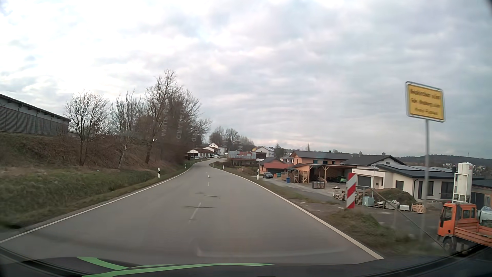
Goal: Follow the waypoints while adhering to traffic rules and regulations
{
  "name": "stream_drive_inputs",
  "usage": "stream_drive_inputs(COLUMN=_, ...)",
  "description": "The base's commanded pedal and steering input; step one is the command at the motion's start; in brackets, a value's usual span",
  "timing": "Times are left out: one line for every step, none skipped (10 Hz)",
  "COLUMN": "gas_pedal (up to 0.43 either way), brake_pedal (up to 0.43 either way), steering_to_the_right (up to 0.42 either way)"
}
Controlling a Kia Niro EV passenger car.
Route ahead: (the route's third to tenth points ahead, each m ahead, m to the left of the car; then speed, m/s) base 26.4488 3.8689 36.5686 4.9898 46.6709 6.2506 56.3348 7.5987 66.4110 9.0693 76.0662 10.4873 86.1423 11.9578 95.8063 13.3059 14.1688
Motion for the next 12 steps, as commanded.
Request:
stream_drive_inputs(gas_pedal=0.059, brake_pedal=0.000, steering_to_the_right=-0.026)
stream_drive_inputs(gas_pedal=0.059, brake_pedal=0.000, steering_to_the_right=-0.025)
stream_drive_inputs(gas_pedal=0.059, brake_pedal=0.000, steering_to_the_right=-0.023)
stream_drive_inputs(gas_pedal=0.059, brake_pedal=0.000, steering_to_the_right=-0.021)
stream_drive_inputs(gas_pedal=0.059, brake_pedal=0.000, steering_to_the_right=-0.021)
stream_drive_inputs(gas_pedal=0.059, brake_pedal=0.000, steering_to_the_right=-0.020)
stream_drive_inputs(gas_pedal=0.059, brake_pedal=0.000, steering_to_the_right=-0.019)
stream_drive_inputs(gas_pedal=0.059, brake_pedal=0.000, steering_to_the_right=-0.019)
stream_drive_inputs(gas_pedal=0.067, brake_pedal=0.000, steering_to_the_right=-0.018)
stream_drive_inputs(gas_pedal=0.067, brake_pedal=0.000, steering_to_the_right=-0.016)
stream_drive_inputs(gas_pedal=0.067, brake_pedal=0.000, steering_to_the_right=-0.014)
stream_drive_inputs(gas_pedal=0.067, brake_pedal=0.000, steering_to_the_right=-0.013)
